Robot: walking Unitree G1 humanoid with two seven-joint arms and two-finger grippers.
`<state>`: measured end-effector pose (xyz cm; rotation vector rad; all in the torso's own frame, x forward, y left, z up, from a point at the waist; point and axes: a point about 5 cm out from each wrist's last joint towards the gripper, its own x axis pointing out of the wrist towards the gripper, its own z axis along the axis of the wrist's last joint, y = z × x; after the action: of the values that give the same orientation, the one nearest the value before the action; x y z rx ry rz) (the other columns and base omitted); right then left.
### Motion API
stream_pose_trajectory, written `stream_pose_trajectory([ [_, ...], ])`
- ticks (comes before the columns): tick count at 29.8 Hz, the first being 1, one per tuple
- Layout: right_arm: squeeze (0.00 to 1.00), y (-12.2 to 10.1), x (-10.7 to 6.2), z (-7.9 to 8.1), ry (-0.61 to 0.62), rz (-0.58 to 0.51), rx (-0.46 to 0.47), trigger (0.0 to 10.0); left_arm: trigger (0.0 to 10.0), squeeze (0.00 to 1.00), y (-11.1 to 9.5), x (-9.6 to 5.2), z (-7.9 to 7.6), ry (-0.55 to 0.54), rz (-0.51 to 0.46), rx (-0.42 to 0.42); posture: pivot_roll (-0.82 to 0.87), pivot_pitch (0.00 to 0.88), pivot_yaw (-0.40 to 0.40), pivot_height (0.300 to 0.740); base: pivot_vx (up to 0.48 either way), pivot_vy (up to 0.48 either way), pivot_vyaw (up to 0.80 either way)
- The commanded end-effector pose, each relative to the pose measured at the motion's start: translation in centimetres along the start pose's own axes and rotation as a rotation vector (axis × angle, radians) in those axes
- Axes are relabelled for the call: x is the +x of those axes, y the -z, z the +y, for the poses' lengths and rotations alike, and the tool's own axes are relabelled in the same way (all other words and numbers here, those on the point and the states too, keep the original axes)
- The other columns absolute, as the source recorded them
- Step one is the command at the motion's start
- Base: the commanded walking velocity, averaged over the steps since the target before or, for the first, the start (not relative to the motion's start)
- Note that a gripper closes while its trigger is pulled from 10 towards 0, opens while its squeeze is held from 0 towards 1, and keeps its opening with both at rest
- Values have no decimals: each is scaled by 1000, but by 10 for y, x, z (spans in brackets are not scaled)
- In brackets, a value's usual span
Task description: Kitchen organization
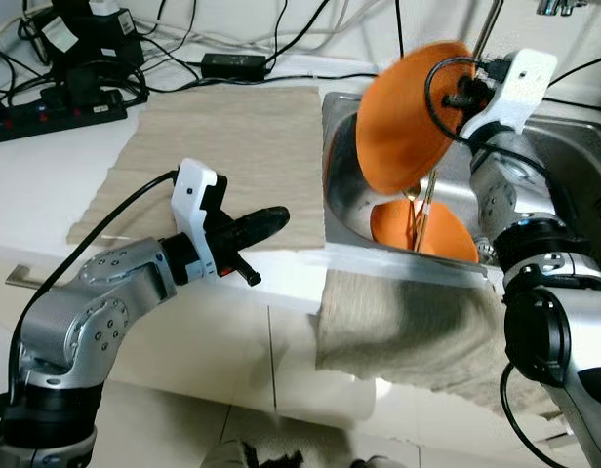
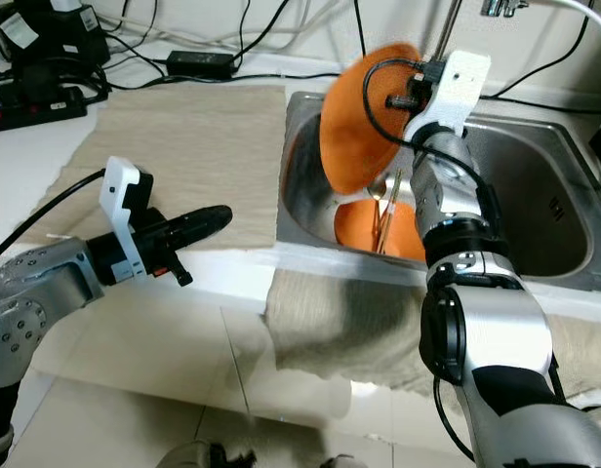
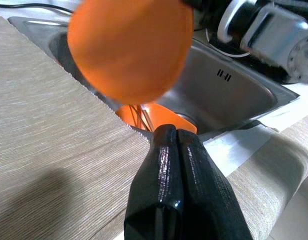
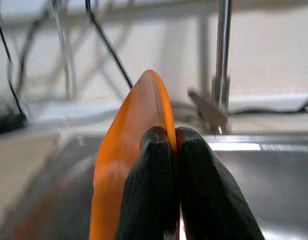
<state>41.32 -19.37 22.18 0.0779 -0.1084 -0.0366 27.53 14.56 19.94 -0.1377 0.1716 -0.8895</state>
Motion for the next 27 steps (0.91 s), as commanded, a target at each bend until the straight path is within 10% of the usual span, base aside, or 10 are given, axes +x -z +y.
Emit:
stream_pose_trajectory([
  [1,0,8,-2,2,-1,28,-66,0,10000,0,-3,1,1,3,2,21,103,36,22,740,0,0,0],
  [9,0,27,-6,6,9,98,-69,0,10000,0,-3,1,2,-2,7,33,107,34,20,740,0,0,0],
  [27,0,74,-22,10,155,281,485,0,10000,0,-1,0,2,-2,22,57,117,34,18,740,0,0,0],
])
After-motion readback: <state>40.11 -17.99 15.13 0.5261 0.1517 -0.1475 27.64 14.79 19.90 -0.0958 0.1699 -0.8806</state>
